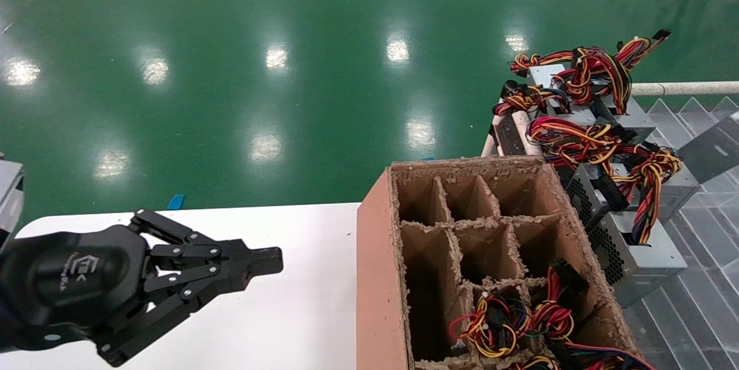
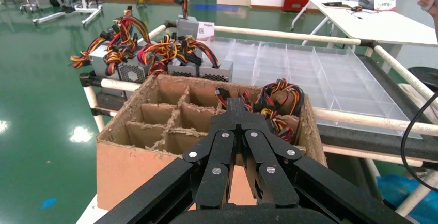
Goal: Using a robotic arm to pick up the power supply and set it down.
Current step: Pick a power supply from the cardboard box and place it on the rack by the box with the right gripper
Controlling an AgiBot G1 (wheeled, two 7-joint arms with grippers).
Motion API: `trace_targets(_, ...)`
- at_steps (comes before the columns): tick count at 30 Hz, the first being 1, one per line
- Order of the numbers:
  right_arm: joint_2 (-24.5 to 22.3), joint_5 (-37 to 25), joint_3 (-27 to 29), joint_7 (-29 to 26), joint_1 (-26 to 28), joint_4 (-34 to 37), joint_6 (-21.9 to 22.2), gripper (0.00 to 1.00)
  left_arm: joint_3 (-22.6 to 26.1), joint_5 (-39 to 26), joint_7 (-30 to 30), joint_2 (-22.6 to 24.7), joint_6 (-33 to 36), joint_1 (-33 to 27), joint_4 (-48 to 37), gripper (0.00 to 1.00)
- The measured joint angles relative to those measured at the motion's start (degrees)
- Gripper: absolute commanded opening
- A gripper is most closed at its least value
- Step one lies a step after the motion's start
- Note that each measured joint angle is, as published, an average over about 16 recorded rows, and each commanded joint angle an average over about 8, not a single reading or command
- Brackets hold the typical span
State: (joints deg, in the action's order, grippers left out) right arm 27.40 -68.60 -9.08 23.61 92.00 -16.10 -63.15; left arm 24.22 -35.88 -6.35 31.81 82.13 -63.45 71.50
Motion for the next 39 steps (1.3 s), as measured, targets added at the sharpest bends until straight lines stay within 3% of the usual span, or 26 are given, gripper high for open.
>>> trace_targets(22, 10.8, -3.89, -2.88, 5.17, 9.07, 10.72, 1.4, 0.0, 0.0, 0.0, 0.0, 0.0, 0.0, 0.0, 0.0, 0.0)
trace_targets(39, 12.33, -2.9, -2.25, 6.52, 10.75, 14.14, -0.04, 0.0, 0.0, 0.0, 0.0, 0.0, 0.0, 0.0, 0.0, 0.0)
